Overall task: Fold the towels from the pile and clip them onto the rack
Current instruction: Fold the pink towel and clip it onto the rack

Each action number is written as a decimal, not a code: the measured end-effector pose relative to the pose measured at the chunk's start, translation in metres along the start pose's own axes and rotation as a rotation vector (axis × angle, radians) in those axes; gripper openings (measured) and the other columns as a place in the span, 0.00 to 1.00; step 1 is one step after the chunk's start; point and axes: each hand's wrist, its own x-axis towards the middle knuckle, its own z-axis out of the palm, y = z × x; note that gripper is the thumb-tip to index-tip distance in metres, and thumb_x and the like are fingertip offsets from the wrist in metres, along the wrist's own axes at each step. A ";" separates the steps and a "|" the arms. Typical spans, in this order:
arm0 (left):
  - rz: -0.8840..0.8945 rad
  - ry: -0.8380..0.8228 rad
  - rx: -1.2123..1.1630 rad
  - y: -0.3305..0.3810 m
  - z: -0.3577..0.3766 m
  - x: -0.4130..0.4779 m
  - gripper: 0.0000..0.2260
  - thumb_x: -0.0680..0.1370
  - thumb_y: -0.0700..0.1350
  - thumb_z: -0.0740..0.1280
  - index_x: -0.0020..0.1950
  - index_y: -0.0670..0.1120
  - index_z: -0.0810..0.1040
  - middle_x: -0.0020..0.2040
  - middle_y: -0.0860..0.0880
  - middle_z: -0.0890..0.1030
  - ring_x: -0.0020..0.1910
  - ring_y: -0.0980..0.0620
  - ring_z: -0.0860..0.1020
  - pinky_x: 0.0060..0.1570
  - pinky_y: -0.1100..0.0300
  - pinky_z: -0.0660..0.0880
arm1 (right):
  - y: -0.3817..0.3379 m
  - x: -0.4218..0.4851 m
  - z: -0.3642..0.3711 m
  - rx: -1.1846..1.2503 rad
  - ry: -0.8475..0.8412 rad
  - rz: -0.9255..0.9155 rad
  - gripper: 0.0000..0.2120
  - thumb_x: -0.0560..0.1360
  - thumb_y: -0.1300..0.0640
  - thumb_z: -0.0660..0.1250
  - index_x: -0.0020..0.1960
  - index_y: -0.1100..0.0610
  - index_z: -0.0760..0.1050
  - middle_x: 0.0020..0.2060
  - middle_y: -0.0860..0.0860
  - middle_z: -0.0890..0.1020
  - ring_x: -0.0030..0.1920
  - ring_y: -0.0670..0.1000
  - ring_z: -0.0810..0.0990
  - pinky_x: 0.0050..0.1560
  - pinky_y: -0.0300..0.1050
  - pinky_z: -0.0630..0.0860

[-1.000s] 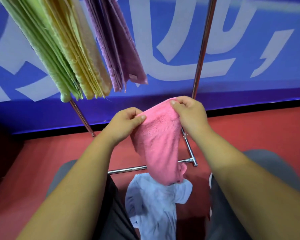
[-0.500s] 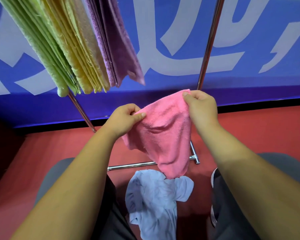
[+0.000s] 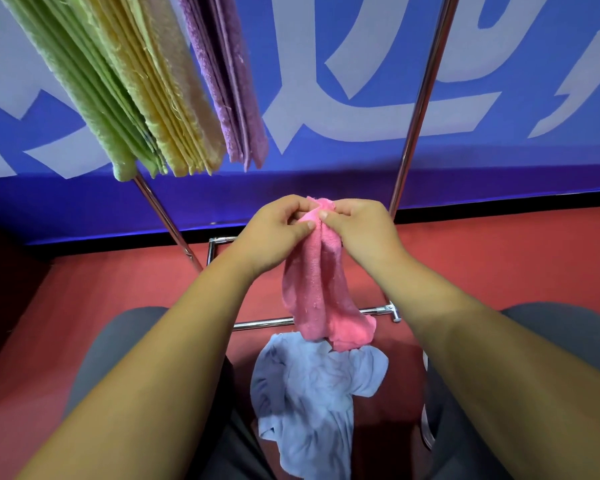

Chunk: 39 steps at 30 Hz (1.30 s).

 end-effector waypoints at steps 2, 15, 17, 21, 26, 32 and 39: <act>-0.016 -0.010 -0.022 -0.002 -0.001 0.001 0.11 0.79 0.40 0.72 0.59 0.52 0.84 0.55 0.50 0.87 0.57 0.42 0.84 0.63 0.47 0.80 | 0.001 0.004 -0.002 -0.039 -0.002 -0.019 0.05 0.79 0.55 0.76 0.45 0.53 0.88 0.38 0.49 0.88 0.39 0.42 0.82 0.47 0.48 0.81; -0.100 -0.054 0.711 -0.018 -0.025 0.008 0.08 0.77 0.48 0.77 0.47 0.45 0.81 0.42 0.48 0.82 0.46 0.44 0.79 0.42 0.53 0.70 | 0.003 0.019 -0.030 -0.319 0.229 0.003 0.21 0.81 0.49 0.68 0.37 0.63 0.75 0.29 0.54 0.74 0.37 0.58 0.73 0.43 0.54 0.67; -0.102 -0.038 0.751 -0.021 -0.028 0.009 0.06 0.78 0.48 0.76 0.47 0.46 0.84 0.42 0.48 0.82 0.46 0.45 0.78 0.42 0.55 0.68 | 0.005 0.022 -0.037 -0.310 0.240 0.050 0.21 0.80 0.51 0.68 0.36 0.65 0.72 0.28 0.54 0.69 0.36 0.57 0.69 0.41 0.55 0.65; -0.059 0.021 0.747 -0.026 -0.028 0.012 0.02 0.77 0.45 0.75 0.48 0.50 0.88 0.40 0.49 0.80 0.46 0.44 0.81 0.45 0.54 0.74 | 0.005 0.022 -0.043 -0.324 0.248 0.115 0.19 0.78 0.52 0.68 0.36 0.66 0.72 0.28 0.55 0.68 0.37 0.57 0.67 0.40 0.54 0.63; -0.170 0.144 0.491 -0.022 -0.025 0.012 0.02 0.77 0.46 0.76 0.45 0.50 0.88 0.33 0.53 0.81 0.33 0.53 0.79 0.37 0.62 0.75 | 0.009 0.022 -0.045 -0.331 0.242 0.116 0.19 0.78 0.52 0.68 0.35 0.64 0.72 0.29 0.55 0.69 0.36 0.57 0.67 0.38 0.54 0.61; -0.339 0.275 -0.107 -0.018 -0.016 0.017 0.06 0.77 0.34 0.71 0.45 0.42 0.86 0.37 0.41 0.86 0.38 0.45 0.84 0.53 0.43 0.84 | 0.013 0.025 -0.044 -0.351 0.220 0.091 0.20 0.79 0.50 0.68 0.38 0.65 0.74 0.31 0.57 0.75 0.38 0.61 0.73 0.41 0.54 0.68; -0.327 0.428 -0.199 -0.022 -0.017 0.026 0.05 0.75 0.46 0.70 0.43 0.47 0.83 0.39 0.47 0.85 0.40 0.48 0.85 0.49 0.50 0.83 | 0.006 0.010 -0.037 -0.260 -0.468 -0.063 0.05 0.77 0.54 0.76 0.52 0.50 0.89 0.47 0.52 0.90 0.46 0.47 0.85 0.57 0.55 0.83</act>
